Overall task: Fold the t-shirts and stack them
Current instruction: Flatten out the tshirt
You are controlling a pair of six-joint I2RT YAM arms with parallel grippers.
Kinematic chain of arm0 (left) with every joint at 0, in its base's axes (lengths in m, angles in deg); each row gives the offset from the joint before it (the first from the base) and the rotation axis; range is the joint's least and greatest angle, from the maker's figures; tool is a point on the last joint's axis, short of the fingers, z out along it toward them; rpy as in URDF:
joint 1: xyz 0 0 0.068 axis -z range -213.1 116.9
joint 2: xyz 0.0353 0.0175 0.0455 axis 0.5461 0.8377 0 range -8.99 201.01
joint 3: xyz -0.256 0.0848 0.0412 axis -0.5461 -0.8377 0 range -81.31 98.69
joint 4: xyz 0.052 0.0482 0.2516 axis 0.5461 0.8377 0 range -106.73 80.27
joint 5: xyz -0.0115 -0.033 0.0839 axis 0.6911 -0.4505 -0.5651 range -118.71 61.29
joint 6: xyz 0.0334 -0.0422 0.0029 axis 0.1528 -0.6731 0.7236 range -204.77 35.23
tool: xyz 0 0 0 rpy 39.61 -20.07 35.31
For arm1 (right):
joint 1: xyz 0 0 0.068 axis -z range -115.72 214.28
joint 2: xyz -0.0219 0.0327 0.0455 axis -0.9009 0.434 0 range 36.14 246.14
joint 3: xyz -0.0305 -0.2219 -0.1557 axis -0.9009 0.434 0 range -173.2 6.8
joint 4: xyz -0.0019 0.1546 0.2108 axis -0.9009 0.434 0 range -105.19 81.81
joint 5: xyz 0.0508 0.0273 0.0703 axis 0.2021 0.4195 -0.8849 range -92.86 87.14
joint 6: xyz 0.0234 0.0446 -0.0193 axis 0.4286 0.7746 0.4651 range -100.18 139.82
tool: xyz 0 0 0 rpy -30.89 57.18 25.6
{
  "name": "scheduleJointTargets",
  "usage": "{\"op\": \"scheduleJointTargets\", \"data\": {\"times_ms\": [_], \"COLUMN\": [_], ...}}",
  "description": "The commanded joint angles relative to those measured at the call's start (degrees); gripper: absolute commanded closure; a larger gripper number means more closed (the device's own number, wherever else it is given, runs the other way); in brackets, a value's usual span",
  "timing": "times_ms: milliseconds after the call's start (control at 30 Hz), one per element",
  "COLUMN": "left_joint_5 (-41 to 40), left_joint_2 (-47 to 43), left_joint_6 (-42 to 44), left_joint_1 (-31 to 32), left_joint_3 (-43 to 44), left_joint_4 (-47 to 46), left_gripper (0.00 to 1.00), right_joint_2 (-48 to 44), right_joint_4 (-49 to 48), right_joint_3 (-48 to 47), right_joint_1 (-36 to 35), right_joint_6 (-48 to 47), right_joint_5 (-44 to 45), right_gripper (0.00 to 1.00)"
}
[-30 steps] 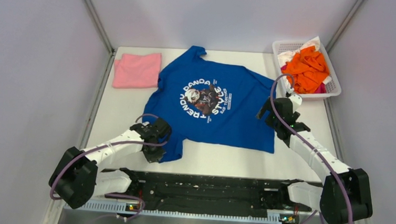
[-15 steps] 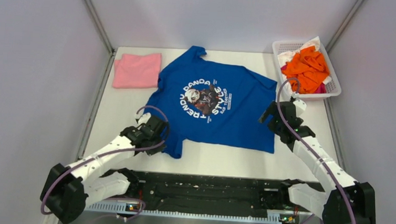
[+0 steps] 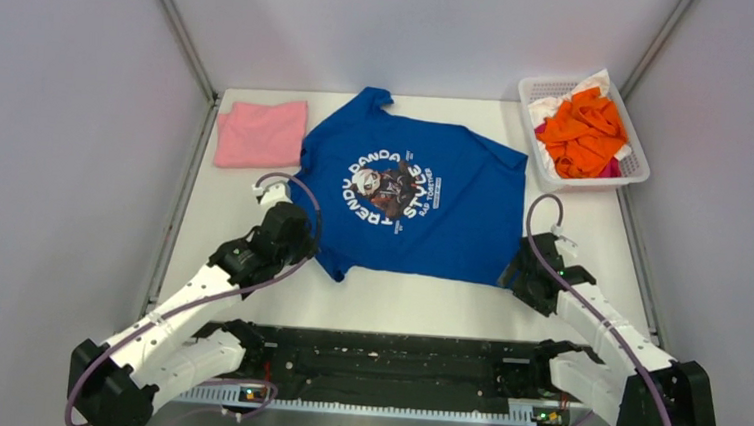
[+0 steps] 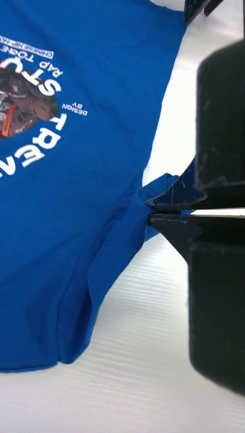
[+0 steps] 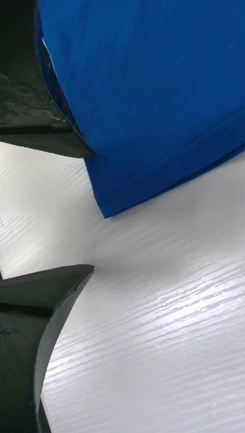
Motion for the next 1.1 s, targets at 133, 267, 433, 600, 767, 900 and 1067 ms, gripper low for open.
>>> {"op": "scheduleJointTargets", "data": {"times_ms": [133,267,433,600,767,900,1067], "left_joint_5": [-1.55,-2.82,-4.67,-6.55,-10.23,-11.86,-14.43], "left_joint_2": [-1.27,-1.82,-1.93,-1.89,-3.18,-5.74,-8.24], "left_joint_6": [3.68,3.78,4.29,4.50,7.17,14.68,23.94], "left_joint_1": [-0.05,0.01,0.03,-0.03,-0.05,-0.05,-0.04], "left_joint_3": [3.28,3.12,2.98,4.16,9.70,16.45,25.59], "left_joint_4": [-5.38,-5.85,-6.76,-7.95,-9.06,-11.82,-15.95], "left_gripper": [1.00,1.00,1.00,1.00,1.00,1.00,1.00], "right_joint_2": [4.15,8.19,12.37,12.42,6.87,1.22,-5.52], "right_joint_4": [-5.34,-9.29,-11.87,-15.52,-13.30,-9.29,-6.42], "right_joint_3": [0.70,0.72,-1.56,-3.62,-11.07,-18.32,-29.50], "right_joint_1": [0.23,0.15,0.20,0.22,0.19,0.23,0.17], "right_joint_6": [2.73,2.39,1.61,1.48,-0.49,-3.38,-8.25], "right_joint_5": [-1.62,-3.28,-3.01,-2.91,3.38,8.59,10.66], "right_gripper": [0.41,0.53,0.69,1.00,1.00,1.00,1.00]}}
